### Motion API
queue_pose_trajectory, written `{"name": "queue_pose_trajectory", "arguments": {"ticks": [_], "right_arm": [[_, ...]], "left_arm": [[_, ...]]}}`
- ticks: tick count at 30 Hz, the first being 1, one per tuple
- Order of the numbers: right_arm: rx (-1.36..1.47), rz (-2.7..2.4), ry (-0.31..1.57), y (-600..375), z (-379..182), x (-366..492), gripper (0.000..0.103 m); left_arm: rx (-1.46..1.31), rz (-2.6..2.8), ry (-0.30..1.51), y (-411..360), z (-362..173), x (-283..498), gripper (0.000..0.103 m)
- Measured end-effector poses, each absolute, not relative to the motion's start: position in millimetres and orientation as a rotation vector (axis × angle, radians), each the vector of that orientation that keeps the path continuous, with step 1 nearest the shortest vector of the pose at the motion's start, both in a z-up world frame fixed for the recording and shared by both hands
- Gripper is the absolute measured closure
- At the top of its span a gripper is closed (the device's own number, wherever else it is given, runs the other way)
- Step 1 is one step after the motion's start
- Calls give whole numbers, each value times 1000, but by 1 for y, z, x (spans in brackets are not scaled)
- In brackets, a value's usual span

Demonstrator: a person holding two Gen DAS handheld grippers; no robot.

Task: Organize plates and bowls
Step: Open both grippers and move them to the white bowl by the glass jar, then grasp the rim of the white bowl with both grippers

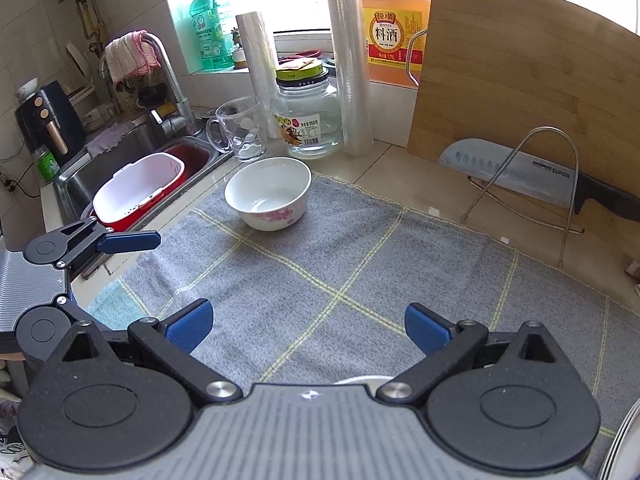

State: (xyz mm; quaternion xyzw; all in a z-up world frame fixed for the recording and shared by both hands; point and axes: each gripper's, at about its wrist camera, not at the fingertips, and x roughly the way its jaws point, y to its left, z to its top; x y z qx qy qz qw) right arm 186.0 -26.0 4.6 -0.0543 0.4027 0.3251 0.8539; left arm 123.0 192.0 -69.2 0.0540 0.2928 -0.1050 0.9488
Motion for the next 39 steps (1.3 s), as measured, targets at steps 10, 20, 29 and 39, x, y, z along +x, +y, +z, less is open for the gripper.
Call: {"name": "queue_pose_trajectory", "arguments": {"ticks": [10,20,29,39], "right_arm": [[-139,609,844,41,8,216,0],[-114,617,866,81,-3,255,0],[-105,679,917,111,-28,299,0],[-130,700,966,129,-50,340,3]], "left_arm": [[119,-218,578,251,-87,171,3],[148,-246,573,266,-106,204,3],[145,-237,585,264,-119,226,3],[151,-281,593,260,-128,241,5]]}}
